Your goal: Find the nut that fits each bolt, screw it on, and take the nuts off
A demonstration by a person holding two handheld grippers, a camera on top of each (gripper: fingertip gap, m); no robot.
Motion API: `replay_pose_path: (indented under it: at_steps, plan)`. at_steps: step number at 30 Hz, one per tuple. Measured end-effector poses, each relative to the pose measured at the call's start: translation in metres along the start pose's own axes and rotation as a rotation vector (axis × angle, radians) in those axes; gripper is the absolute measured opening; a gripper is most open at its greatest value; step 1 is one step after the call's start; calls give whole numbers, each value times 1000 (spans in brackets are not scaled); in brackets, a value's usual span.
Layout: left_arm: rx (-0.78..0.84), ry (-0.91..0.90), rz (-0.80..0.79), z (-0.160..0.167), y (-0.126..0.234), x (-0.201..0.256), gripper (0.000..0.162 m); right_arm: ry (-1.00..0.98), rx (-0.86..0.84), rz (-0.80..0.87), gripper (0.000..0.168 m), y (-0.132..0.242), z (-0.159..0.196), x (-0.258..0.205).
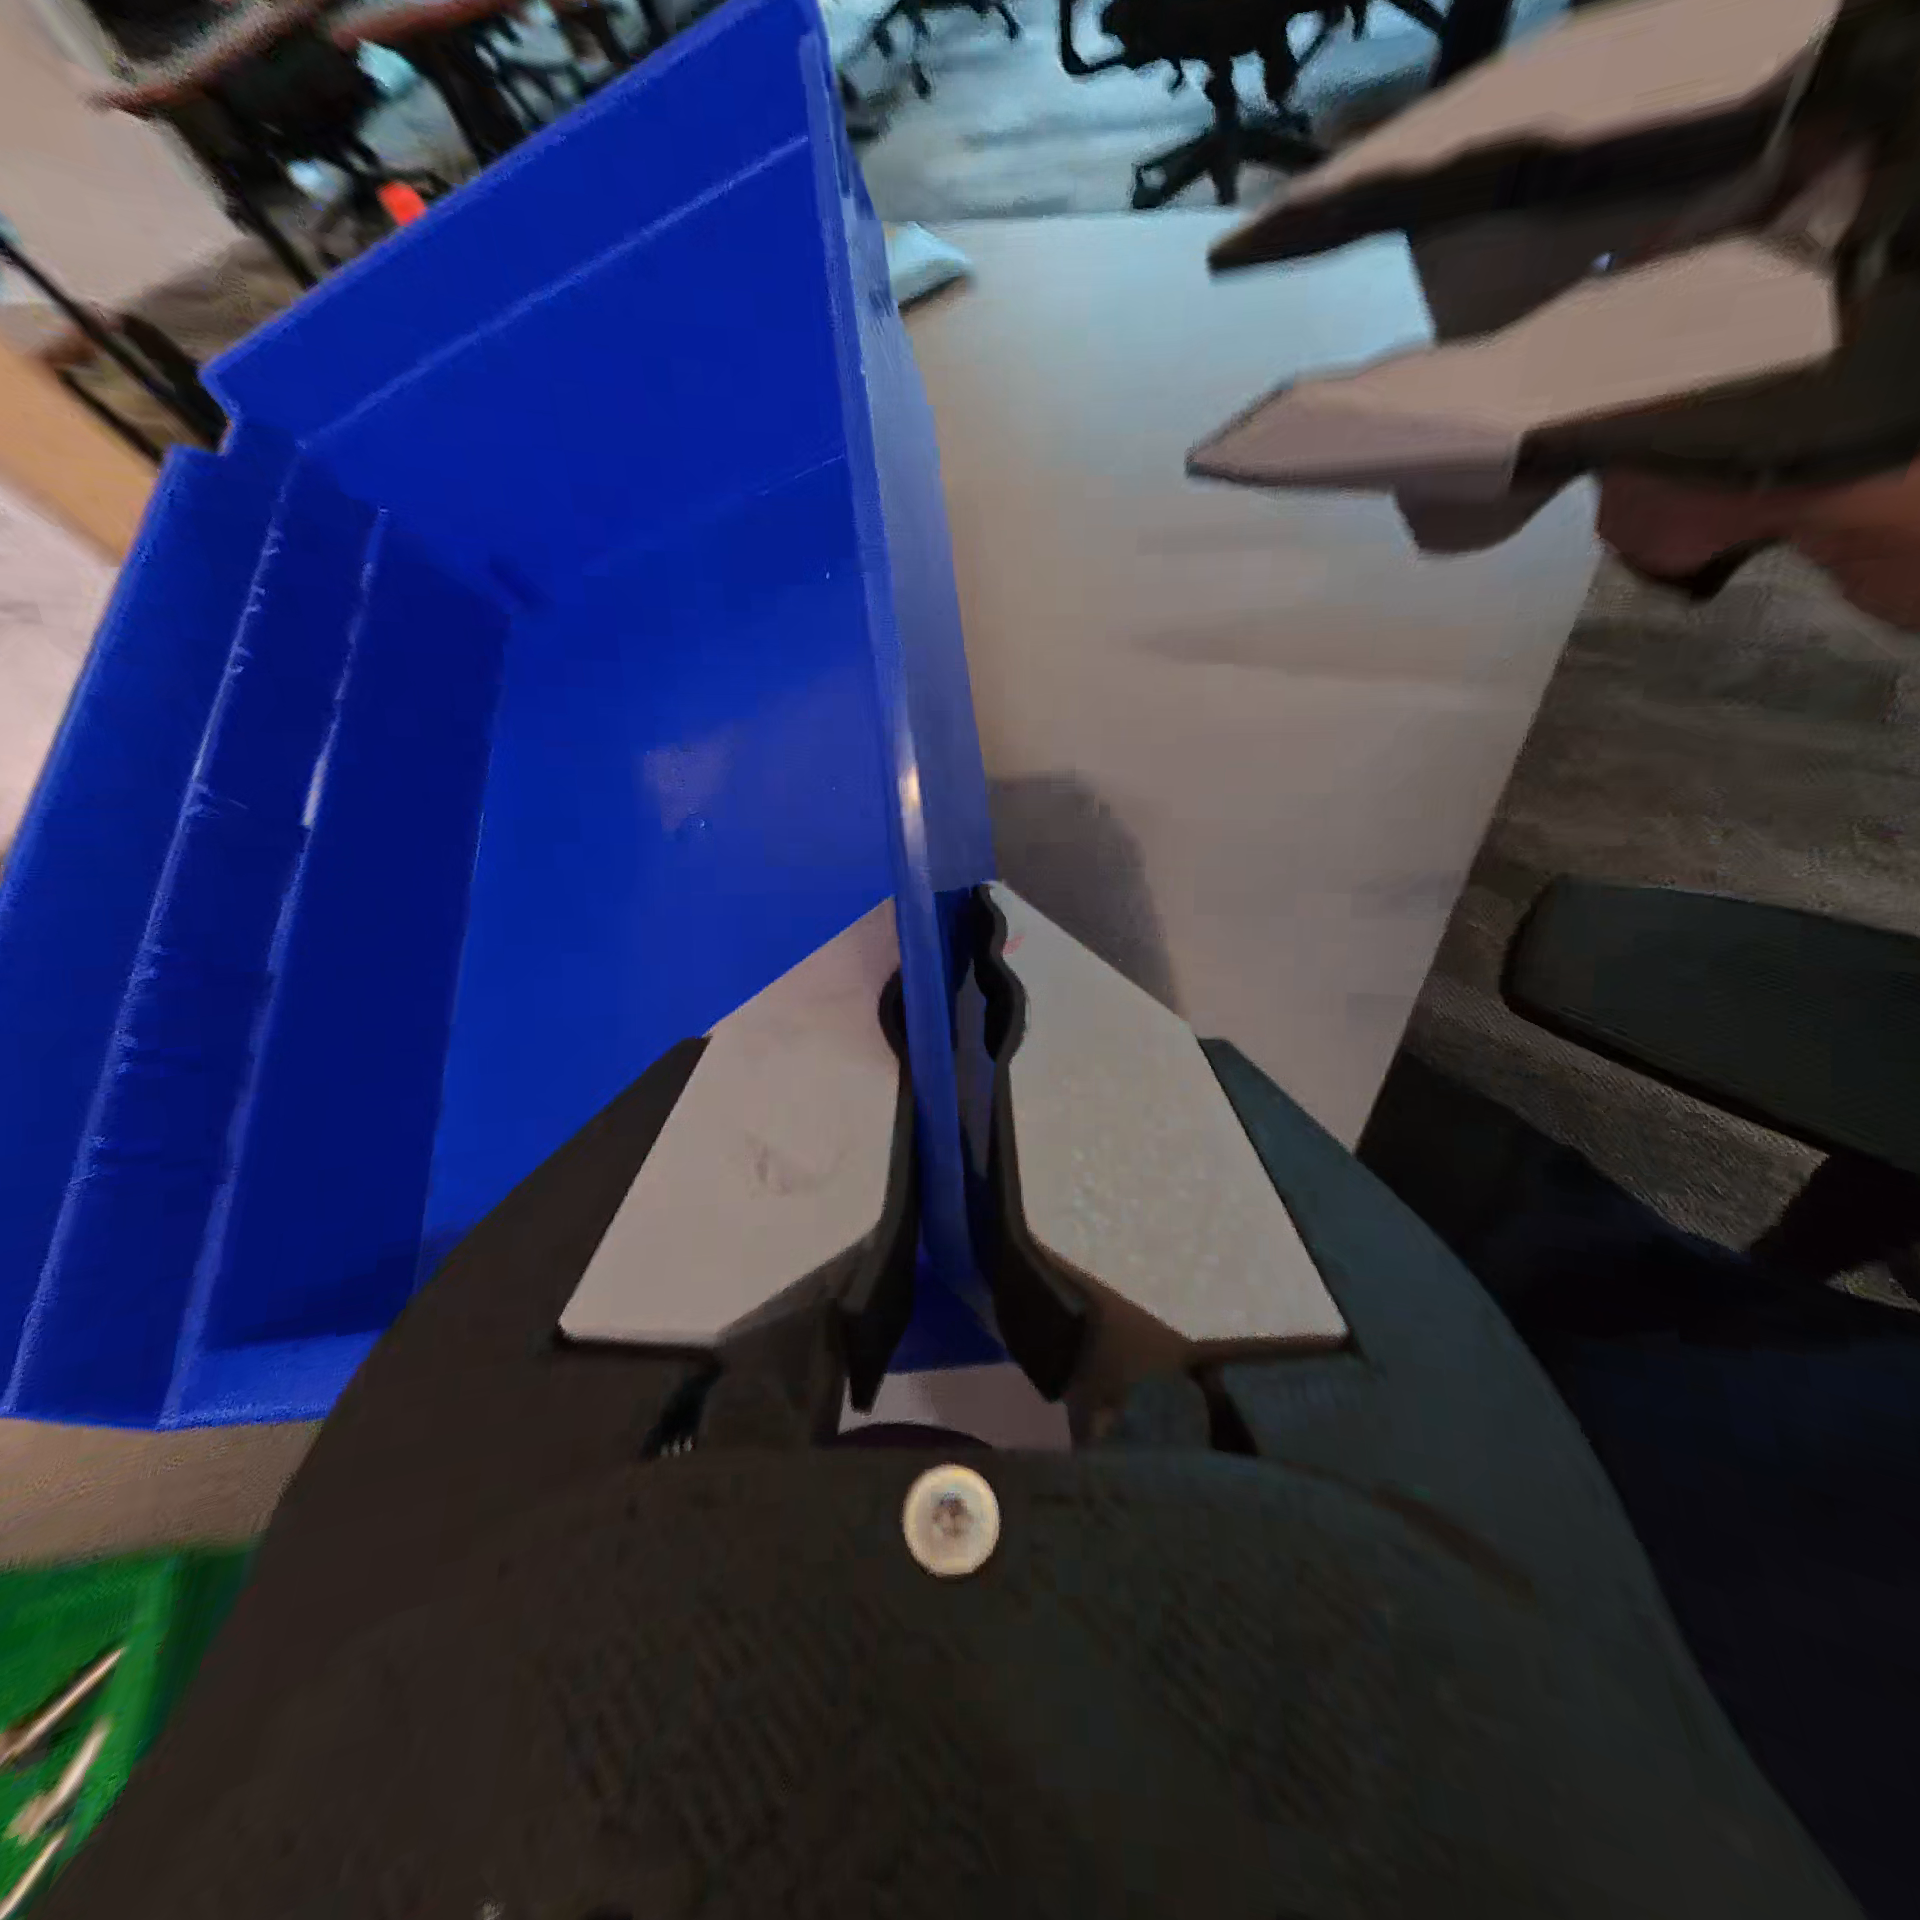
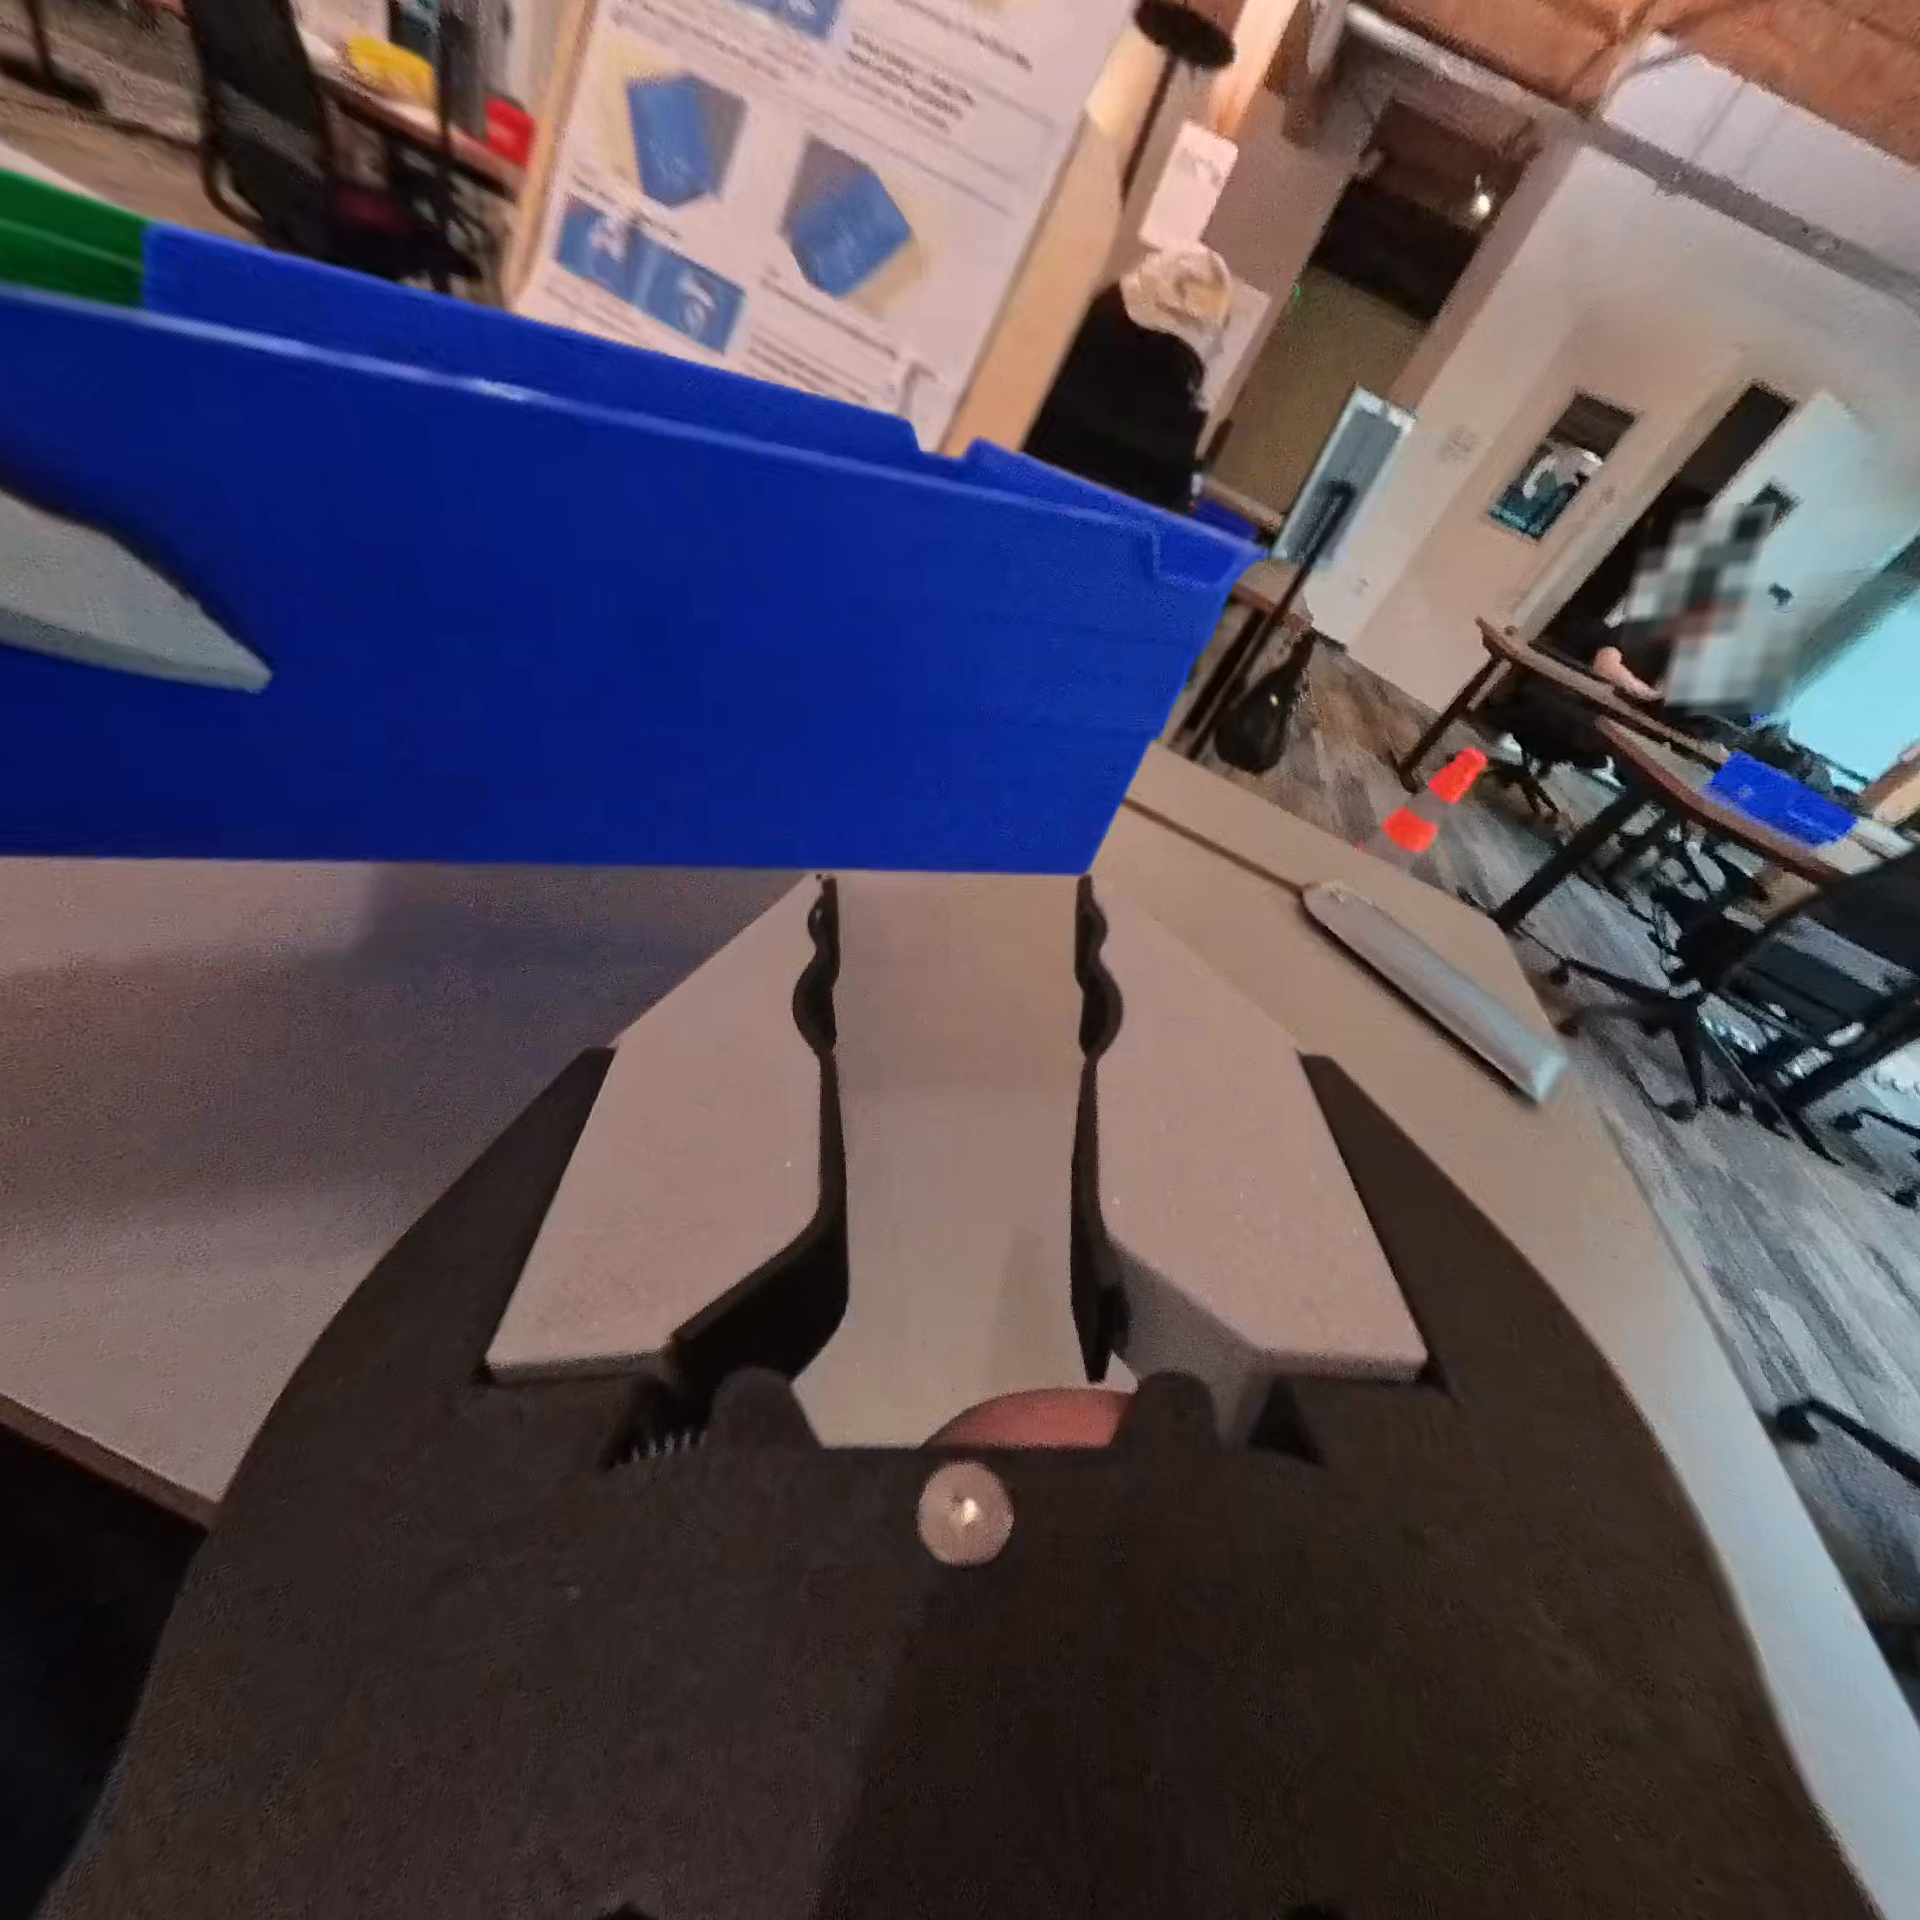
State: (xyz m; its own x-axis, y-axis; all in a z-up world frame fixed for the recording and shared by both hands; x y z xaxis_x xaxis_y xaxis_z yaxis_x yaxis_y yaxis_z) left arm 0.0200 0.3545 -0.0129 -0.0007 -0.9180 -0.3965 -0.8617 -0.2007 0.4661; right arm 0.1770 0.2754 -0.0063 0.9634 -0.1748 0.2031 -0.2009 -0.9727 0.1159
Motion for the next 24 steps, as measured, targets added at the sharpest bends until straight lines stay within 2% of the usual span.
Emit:
replay_pose_path:
  at_steps: [6, 9, 11, 13, 15, 17, 20, 22, 24]
  plan:
    - [-86, -3, 118, 1, -108, 49, 5, -143, -110, 35, 43, 9, 55, 48]
    - [-67, -61, 57, -4, -154, 61, 8, -195, -144, 45, 42, -4, 75, 61]
    - [-41, -15, 105, -14, -179, 75, 51, -208, -186, 94, 44, -18, 89, 77]
    - [-88, 59, 200, -22, -184, 87, 72, -248, -227, 145, 46, -23, 95, 90]
    - [-107, 75, 228, -23, -163, 84, 86, -302, -198, 120, 47, -19, 86, 87]
    - [-64, 106, 245, -12, -120, 71, 87, -301, -146, 30, 50, -13, 71, 63]
    - [85, 224, 229, 3, -43, 39, 86, -232, -125, -133, 54, -9, 54, 7]
    - [49, 175, 104, 31, 0, 11, 87, -235, -81, -320, 51, -8, 35, -46]
    - [-91, 120, -109, 83, 34, -31, 86, -222, -127, -463, 48, -15, 31, -96]
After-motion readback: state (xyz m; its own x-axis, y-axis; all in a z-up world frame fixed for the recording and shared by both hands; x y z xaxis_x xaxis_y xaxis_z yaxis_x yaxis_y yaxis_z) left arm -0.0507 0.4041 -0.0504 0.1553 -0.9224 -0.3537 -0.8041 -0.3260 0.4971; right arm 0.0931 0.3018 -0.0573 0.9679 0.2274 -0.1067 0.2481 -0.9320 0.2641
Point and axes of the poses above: each gripper's, where its closed fingertips meet, y back along the fingers, z out of its underside, x = y × z across the jaws, the point moved 5 cm from there along y, back along the fingers, and after that the axes turned 10 degrees about -y, right-handed, at the moved point
